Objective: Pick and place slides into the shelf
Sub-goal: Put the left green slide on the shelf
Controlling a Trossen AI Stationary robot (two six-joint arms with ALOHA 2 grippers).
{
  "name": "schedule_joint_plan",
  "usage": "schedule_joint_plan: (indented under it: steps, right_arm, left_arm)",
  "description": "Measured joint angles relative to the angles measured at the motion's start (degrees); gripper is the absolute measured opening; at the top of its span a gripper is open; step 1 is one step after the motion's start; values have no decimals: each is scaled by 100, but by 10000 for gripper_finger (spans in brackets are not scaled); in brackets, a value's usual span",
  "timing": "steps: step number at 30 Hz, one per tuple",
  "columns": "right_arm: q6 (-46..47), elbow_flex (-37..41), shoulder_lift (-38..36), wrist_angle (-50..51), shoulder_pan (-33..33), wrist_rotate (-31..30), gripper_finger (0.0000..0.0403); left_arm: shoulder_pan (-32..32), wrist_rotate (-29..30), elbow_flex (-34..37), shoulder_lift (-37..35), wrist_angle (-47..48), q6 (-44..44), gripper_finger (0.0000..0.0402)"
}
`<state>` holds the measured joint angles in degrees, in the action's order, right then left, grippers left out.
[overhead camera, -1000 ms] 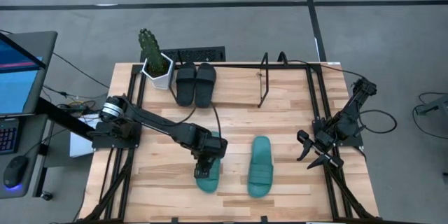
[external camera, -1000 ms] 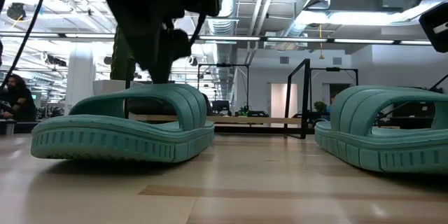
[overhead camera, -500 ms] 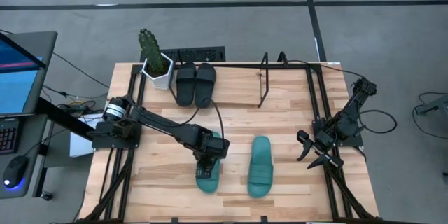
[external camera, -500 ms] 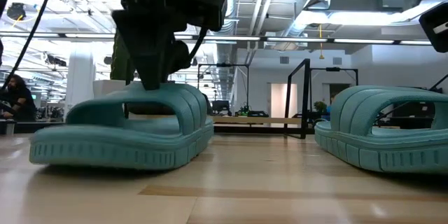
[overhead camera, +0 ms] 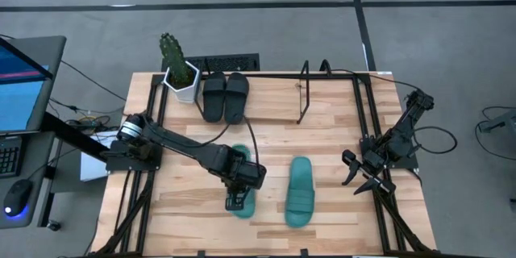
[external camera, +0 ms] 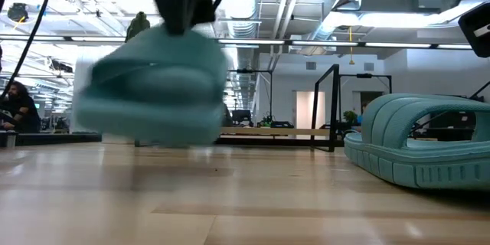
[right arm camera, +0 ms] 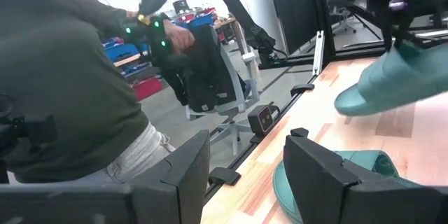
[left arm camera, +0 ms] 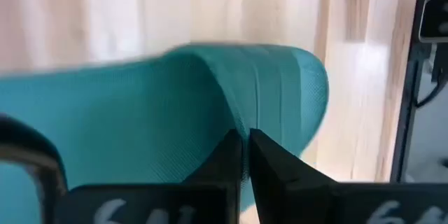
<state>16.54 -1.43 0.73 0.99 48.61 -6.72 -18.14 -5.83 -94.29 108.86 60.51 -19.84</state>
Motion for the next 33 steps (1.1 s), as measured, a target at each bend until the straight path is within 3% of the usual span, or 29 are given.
schedule_joint_plan:
  steps: [6,13,27,33]
  right_arm:
    - [-1,0,0,0,0,2,169]
    - [-1,0,0,1,0,0,169]
    - [-1,0,0,-2,-1,0,169]
    - [-1,0,0,-4,-1,0,169]
  left_arm:
    - [18,505,-921,0,657,117,1]
    - [377,919,-1583,0,882,955,0]
    - [1494,912,-1750,0,912,3078,0]
    - [2013,617,-1750,0,805,3942,0]
